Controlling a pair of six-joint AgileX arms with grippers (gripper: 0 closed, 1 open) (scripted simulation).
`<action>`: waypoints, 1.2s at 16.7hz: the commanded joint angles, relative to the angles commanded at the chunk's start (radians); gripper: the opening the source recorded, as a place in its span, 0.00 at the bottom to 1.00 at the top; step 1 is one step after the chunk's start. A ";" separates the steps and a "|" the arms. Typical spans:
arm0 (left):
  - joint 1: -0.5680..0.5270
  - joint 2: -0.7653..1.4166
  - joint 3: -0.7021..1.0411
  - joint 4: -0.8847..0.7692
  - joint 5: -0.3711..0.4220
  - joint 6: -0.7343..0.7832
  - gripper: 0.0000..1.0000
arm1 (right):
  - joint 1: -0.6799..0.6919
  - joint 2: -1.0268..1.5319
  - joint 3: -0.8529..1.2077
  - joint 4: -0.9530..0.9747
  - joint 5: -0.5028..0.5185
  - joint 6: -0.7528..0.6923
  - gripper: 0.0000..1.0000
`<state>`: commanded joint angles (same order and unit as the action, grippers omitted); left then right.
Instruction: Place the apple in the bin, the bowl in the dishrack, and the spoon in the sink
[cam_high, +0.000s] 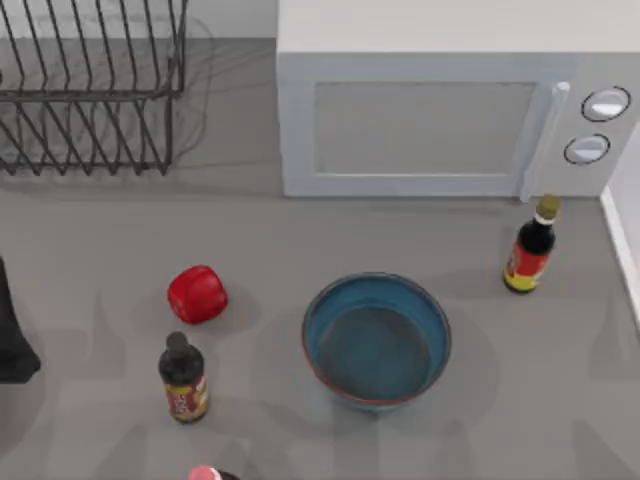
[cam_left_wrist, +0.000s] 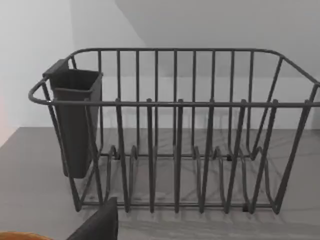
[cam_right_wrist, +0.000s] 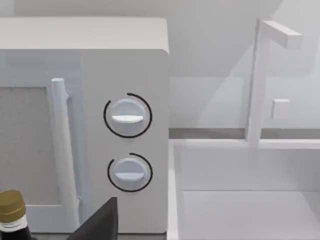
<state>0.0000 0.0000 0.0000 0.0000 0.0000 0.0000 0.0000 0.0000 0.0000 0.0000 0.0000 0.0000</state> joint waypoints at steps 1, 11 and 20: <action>0.000 0.000 0.000 0.000 0.000 0.000 1.00 | 0.000 0.000 0.000 0.000 0.000 0.000 1.00; -0.080 0.419 0.319 -0.239 0.012 0.104 1.00 | 0.000 0.000 0.000 0.000 0.000 0.000 1.00; -0.236 1.196 0.923 -0.679 0.038 0.308 1.00 | 0.000 0.000 0.000 0.000 0.000 0.000 1.00</action>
<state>-0.2357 1.1961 0.9228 -0.6788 0.0378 0.3084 0.0000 0.0000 0.0000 0.0000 0.0000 0.0000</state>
